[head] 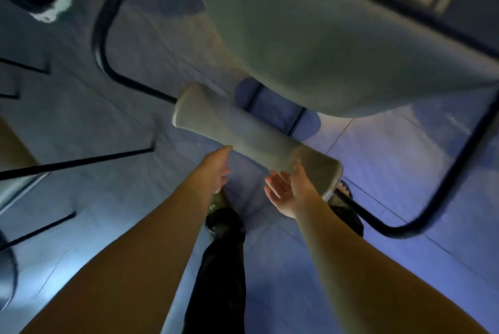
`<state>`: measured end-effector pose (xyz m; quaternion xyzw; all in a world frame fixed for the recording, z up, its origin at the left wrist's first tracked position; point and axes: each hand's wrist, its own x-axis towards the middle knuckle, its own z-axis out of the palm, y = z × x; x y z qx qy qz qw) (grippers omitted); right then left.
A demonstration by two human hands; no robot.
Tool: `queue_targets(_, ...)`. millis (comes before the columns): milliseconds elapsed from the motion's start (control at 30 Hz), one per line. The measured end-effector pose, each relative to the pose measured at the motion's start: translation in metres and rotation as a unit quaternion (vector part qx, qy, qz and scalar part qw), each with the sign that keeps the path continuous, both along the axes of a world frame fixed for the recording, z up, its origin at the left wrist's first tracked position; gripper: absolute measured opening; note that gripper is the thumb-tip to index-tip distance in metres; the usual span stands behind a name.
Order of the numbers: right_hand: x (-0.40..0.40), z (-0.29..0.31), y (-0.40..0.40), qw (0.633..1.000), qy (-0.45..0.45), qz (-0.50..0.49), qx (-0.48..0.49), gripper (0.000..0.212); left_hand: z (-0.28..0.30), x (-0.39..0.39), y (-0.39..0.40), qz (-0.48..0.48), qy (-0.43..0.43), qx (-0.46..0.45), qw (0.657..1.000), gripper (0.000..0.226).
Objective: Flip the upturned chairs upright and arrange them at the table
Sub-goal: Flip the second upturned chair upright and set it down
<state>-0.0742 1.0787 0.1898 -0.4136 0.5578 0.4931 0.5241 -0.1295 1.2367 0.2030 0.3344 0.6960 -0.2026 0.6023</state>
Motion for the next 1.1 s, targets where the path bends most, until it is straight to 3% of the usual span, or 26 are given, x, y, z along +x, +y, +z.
queue_targets(167,-0.02,-0.107,0.014,0.998,0.02,-0.046,-0.024,0.053,-0.1,-0.009,0.025,0.033,0.018,-0.034,0.999,0.051)
queue_targets(267,-0.027,-0.158,0.023,0.998,0.008,-0.063,-0.025,0.07,-0.143,-0.007,0.036,0.06,0.007,-0.043,0.997,0.053)
queue_targets(433,-0.028,-0.204,0.033,0.994,0.013,-0.102,-0.042,0.078,-0.188,0.005,0.036,0.118,-0.006,-0.047,0.992,0.07)
queue_targets(533,-0.028,-0.217,0.038,0.989,0.023,-0.133,-0.06,0.078,-0.206,0.013,0.031,0.141,-0.013,-0.055,0.988,0.054)
queue_targets(667,-0.024,-0.237,0.044,0.98,0.041,-0.18,-0.072,0.059,-0.226,0.02,0.031,0.15,-0.001,-0.054,0.987,0.031)
queue_targets(800,-0.027,-0.245,0.047,0.974,0.026,-0.215,-0.065,0.054,-0.249,0.016,0.035,0.13,-0.024,-0.068,0.989,0.025)
queue_targets(967,-0.032,-0.249,0.052,0.965,0.008,-0.249,-0.085,0.077,-0.255,0.007,0.037,0.104,-0.032,-0.071,0.992,0.051)
queue_targets(1100,-0.033,-0.245,0.05,0.963,-0.013,-0.248,-0.107,0.078,-0.251,0.007,0.041,0.065,-0.008,-0.061,0.996,0.088)
